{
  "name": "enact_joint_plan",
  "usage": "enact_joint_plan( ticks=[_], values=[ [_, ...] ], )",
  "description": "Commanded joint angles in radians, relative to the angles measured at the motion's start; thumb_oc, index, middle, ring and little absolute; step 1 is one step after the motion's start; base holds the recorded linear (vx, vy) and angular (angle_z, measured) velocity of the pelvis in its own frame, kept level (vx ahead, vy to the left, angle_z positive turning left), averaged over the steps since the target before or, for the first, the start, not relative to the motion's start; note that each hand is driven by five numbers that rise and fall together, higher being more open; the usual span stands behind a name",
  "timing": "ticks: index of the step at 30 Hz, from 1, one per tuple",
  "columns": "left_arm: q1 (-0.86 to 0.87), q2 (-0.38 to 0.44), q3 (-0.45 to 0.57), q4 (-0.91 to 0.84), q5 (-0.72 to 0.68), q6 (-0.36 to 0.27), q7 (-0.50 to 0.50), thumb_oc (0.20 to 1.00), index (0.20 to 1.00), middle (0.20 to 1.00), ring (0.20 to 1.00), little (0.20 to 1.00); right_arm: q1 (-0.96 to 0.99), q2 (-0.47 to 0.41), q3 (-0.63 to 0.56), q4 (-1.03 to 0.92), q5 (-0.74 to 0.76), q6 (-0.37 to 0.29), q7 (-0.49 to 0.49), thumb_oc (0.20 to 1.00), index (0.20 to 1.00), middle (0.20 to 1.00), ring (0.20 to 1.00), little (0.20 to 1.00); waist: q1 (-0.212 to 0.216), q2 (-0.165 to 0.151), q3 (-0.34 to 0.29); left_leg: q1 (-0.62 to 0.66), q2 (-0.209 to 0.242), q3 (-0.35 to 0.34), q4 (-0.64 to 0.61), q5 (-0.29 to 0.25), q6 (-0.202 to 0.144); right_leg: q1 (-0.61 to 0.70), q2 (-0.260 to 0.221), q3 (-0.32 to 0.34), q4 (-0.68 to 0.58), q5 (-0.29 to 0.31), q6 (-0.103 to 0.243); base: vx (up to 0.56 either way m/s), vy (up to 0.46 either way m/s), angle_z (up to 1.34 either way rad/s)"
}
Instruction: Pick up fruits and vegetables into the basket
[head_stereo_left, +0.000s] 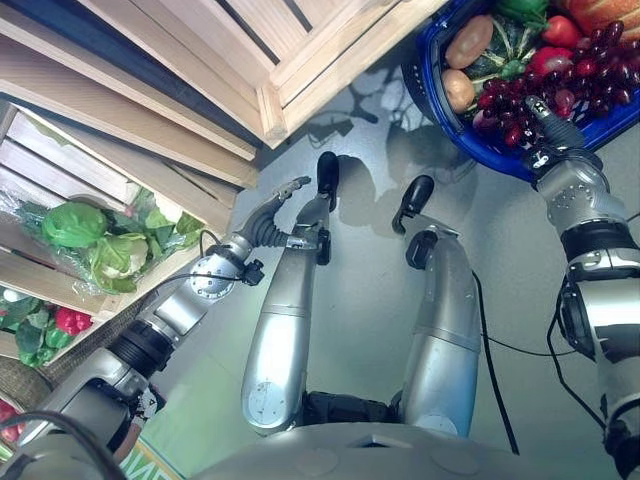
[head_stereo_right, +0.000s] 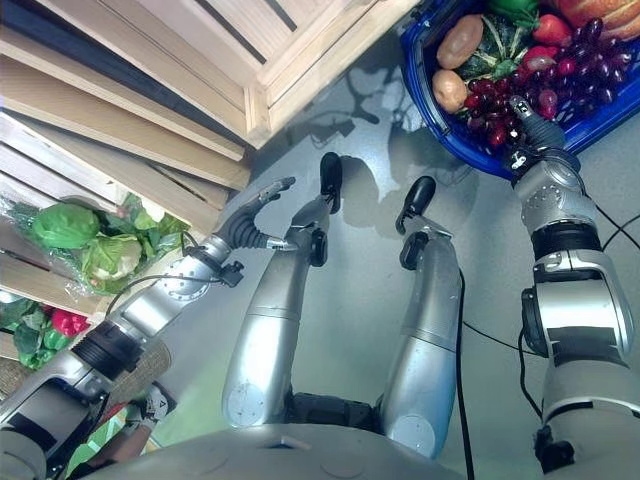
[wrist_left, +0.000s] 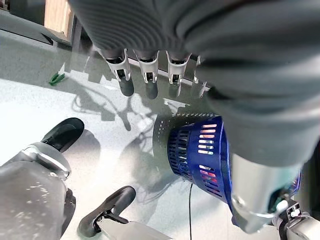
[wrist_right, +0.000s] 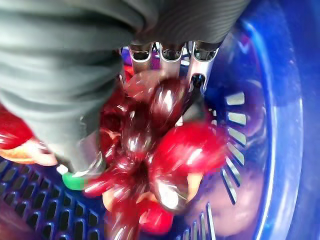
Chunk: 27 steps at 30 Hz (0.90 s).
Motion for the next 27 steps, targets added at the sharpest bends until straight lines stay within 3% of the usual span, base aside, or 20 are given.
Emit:
enact_joint_plan(
  ticks=[1,5,6,10,14,17,23,27],
  values=[
    [0.031,-0.081,-0.055,-0.042,0.042,-0.054,0.031,1.000,1.000,1.000,1.000,1.000,0.029,-0.084,0.003,0.018,-0.051,-0.073,-0.037,1.000,1.000,1.000,1.000,1.000,-0.030,0.138,-0.053,0.078,-0.026,0.046,0.030,-0.180,0.056,0.049,0.072,-0.012,-0.045,0.007,0.084,-0.04,0.021,0.01],
    [0.038,-0.079,-0.061,-0.046,0.069,-0.060,0.083,1.000,1.000,1.000,1.000,1.000,0.048,-0.078,0.024,-0.016,-0.274,-0.135,-0.177,1.000,1.000,1.000,1.000,1.000,-0.038,0.132,-0.053,0.110,-0.027,0.050,0.007,-0.175,0.055,0.080,0.079,-0.012,-0.072,0.018,0.088,-0.04,0.030,0.00],
    [0.040,-0.080,-0.062,-0.045,0.070,-0.060,0.084,1.000,1.000,1.000,1.000,1.000,0.050,-0.076,0.023,-0.019,-0.278,-0.135,-0.180,1.000,1.000,1.000,1.000,1.000,-0.039,0.131,-0.053,0.112,-0.027,0.050,0.005,-0.175,0.055,0.081,0.079,-0.012,-0.074,0.018,0.088,-0.05,0.050,0.00],
    [0.076,-0.077,-0.047,-0.059,0.179,-0.084,0.193,1.000,1.000,1.000,1.000,1.000,0.144,-0.057,0.068,-0.179,-0.516,-0.132,-0.371,1.000,1.000,1.000,1.000,1.000,-0.066,0.115,-0.053,0.177,-0.029,0.068,-0.032,-0.173,0.047,0.145,0.090,-0.006,-0.122,0.029,0.093,-0.04,0.084,-0.03],
    [0.090,-0.064,-0.007,-0.086,0.261,-0.097,0.278,1.000,1.000,1.000,1.000,1.000,0.244,-0.028,0.048,-0.327,-0.588,-0.153,-0.469,1.000,1.000,1.000,1.000,1.000,-0.087,0.101,-0.053,0.205,-0.024,0.088,-0.070,-0.145,0.050,0.169,0.096,-0.008,-0.172,0.064,0.090,-0.06,0.078,-0.12],
    [0.115,-0.049,0.042,-0.124,0.375,-0.102,0.367,1.000,1.000,1.000,1.000,1.000,0.382,0.015,0.024,-0.490,-0.660,-0.207,-0.558,1.000,1.000,1.000,1.000,1.000,-0.111,0.085,-0.053,0.253,-0.019,0.101,-0.085,-0.148,0.049,0.213,0.104,0.005,-0.199,0.070,0.097,-0.04,0.073,-0.14],
    [0.153,-0.011,0.153,-0.212,0.626,-0.071,0.589,1.000,1.000,1.000,1.000,1.000,0.621,0.118,0.010,-0.718,-0.794,-0.330,-0.639,1.000,1.000,1.000,1.000,1.000,-0.157,0.052,-0.053,0.345,-0.012,0.126,-0.097,-0.171,0.047,0.297,0.112,0.026,-0.235,0.070,0.113,-0.01,0.048,-0.12],
    [0.148,0.025,0.249,-0.294,0.859,0.005,0.718,1.000,1.000,1.000,1.000,1.000,0.739,0.152,0.015,-0.792,-0.835,-0.390,-0.641,1.000,1.000,1.000,1.000,1.000,-0.186,0.033,-0.053,0.416,-0.010,0.148,-0.103,-0.185,0.048,0.365,0.112,0.035,-0.255,0.066,0.126,0.00,0.024,-0.16]
  ],
)
